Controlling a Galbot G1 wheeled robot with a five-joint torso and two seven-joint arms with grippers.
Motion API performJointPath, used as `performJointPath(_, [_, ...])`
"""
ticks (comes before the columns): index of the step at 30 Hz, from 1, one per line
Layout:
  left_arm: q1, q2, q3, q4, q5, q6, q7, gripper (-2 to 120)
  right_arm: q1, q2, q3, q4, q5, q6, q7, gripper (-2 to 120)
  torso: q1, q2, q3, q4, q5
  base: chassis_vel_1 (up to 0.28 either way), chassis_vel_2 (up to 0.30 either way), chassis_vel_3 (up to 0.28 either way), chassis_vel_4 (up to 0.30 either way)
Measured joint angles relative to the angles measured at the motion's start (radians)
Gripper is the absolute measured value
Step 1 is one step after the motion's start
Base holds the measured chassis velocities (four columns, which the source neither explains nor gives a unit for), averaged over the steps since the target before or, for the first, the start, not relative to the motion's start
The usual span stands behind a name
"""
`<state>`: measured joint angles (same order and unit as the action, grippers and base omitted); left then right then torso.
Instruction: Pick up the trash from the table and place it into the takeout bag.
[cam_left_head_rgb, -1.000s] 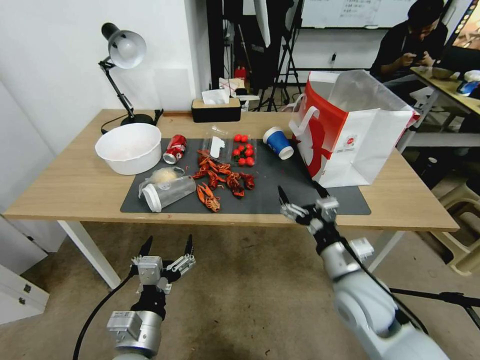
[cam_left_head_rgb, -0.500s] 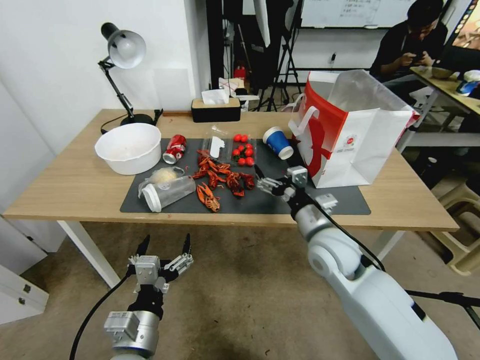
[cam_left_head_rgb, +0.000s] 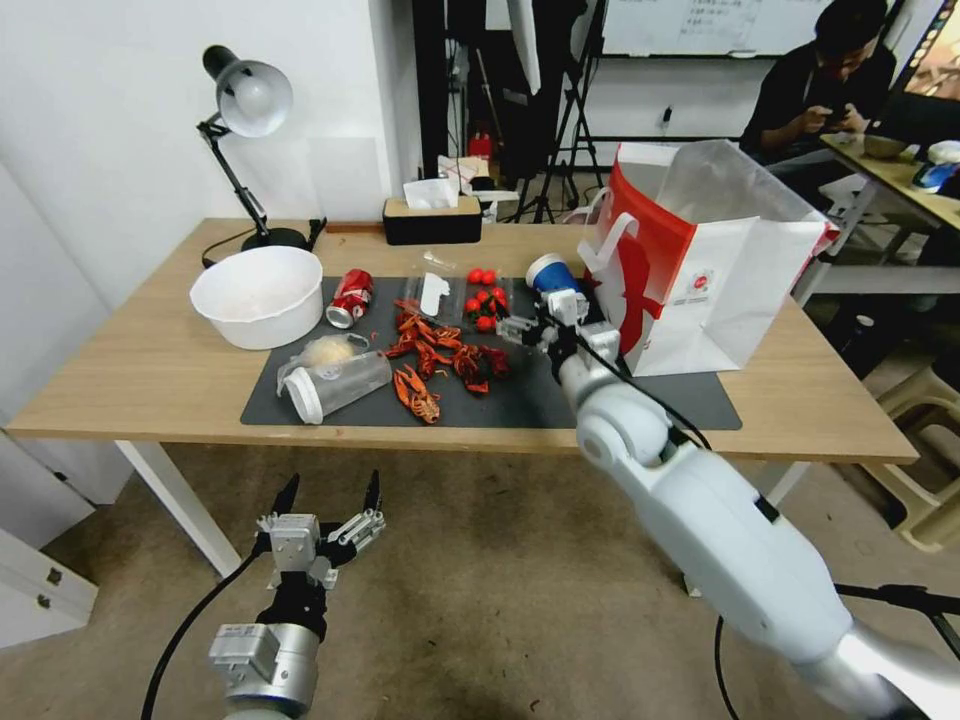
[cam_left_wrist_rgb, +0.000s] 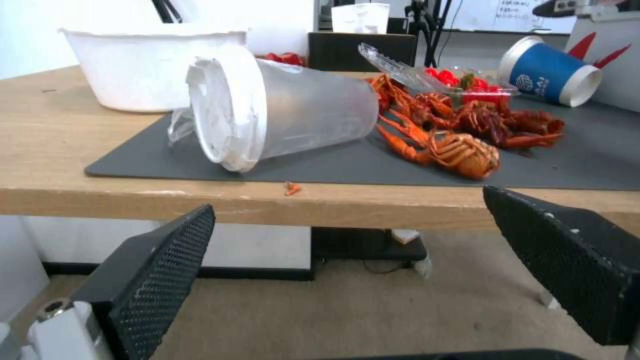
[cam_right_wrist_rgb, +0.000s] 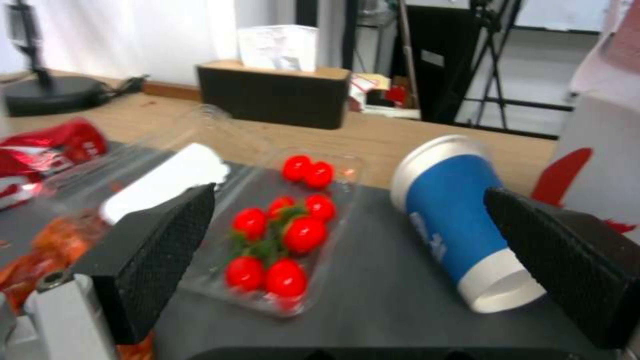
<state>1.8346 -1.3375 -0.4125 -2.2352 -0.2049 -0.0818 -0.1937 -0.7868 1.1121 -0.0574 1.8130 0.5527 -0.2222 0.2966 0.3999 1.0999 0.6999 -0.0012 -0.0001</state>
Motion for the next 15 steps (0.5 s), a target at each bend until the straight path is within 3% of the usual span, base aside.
performJointPath(3, [-0.002, 0.001, -0.001, 0.004, -0.004, 0.001, 0.000, 100, 0.105, 0.015, -0.041, -0.069, 0.021, -0.060, 0.047, 100, 0.000, 0.000, 0.000, 0.0019, -0.0002, 0.000, 0.000, 0.000, 0.000])
performJointPath(15, [-0.003, 0.002, 0.000, 0.016, -0.007, 0.002, -0.001, 100, 0.281, 0.051, -0.087, -0.226, 0.103, -0.179, 0.148, 100, 0.000, 0.000, 0.000, 0.0011, 0.0002, 0.000, 0.000, 0.000, 0.000])
